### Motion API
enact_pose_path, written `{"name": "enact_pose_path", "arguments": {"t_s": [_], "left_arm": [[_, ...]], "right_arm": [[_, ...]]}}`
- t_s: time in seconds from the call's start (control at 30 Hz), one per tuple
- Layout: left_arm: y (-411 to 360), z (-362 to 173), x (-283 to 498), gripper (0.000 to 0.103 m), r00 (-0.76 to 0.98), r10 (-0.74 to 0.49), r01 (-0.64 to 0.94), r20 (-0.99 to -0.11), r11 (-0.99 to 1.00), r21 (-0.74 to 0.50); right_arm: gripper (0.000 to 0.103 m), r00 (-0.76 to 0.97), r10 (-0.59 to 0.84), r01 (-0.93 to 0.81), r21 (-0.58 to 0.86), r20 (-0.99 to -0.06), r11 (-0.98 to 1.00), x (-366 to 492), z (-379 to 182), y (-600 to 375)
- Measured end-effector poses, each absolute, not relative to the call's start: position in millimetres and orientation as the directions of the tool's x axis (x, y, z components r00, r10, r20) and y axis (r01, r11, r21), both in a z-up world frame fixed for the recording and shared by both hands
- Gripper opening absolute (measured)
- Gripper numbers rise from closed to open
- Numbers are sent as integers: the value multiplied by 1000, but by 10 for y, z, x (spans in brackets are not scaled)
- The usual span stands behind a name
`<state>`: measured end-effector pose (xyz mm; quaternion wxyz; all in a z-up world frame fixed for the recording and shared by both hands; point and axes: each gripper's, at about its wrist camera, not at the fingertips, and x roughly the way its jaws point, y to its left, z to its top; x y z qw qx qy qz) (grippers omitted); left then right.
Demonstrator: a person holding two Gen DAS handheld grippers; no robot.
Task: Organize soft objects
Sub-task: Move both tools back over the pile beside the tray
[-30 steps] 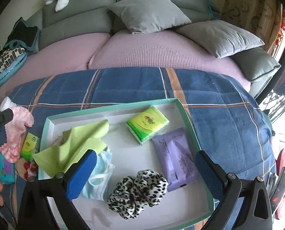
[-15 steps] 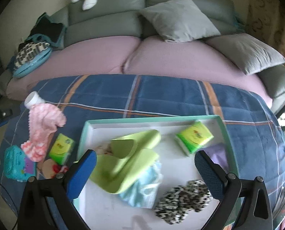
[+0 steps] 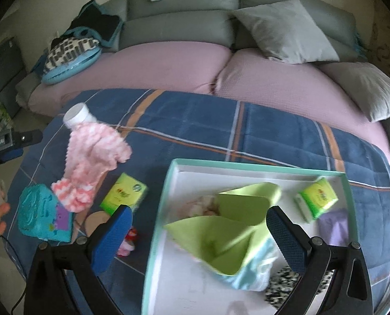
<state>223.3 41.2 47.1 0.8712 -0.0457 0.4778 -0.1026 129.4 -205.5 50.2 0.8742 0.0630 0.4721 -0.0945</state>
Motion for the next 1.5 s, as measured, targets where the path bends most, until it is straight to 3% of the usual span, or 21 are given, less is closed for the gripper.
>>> {"name": "enact_pose_path", "arguments": {"t_s": [0.6,1.1,1.5], "left_arm": [[823,219,2437,102,453,-232,147,-861,972,-185],[337,44,2657,102,263,-215,336,-940,934,-120],[-39,-100,2746,102,93,-169,458,-981,882,-109]], "right_arm": [[103,473,-25,124,39,-881,992,1547,201,-1591],[101,487,65,80,119,-871,990,1624,146,-1550],[85,456,99,32,128,-885,991,1549,129,-1495]]}}
